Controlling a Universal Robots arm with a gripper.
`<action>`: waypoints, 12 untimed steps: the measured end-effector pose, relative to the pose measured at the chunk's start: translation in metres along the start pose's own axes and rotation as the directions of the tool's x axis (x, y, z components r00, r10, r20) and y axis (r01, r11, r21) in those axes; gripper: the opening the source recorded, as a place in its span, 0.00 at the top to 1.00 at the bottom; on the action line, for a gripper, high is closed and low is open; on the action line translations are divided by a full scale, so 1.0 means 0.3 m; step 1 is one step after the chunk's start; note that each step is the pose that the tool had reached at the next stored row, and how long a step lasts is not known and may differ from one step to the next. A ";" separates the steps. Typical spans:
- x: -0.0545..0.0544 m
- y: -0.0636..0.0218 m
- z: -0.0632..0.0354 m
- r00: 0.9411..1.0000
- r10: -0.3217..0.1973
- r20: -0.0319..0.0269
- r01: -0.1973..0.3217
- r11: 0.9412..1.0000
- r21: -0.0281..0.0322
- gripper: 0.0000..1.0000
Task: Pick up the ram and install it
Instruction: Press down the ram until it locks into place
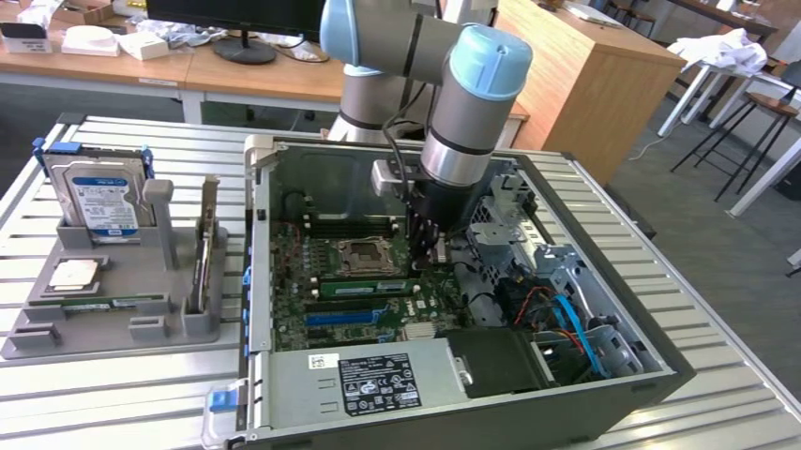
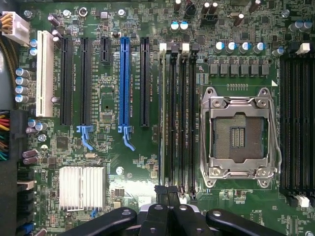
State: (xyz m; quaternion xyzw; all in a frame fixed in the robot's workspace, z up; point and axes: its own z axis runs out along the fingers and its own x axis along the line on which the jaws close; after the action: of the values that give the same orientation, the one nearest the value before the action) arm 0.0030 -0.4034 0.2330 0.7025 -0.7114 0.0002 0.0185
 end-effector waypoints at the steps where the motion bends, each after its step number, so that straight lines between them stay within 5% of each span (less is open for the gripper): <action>1: 0.000 0.000 0.000 1.000 0.000 0.000 0.000 1.000 0.000 0.90; 12: 0.000 -0.009 0.003 1.000 0.000 0.000 0.000 1.000 0.000 0.90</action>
State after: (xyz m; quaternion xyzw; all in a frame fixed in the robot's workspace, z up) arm 0.0058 -0.4033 0.2321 0.7025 -0.7115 0.0002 0.0184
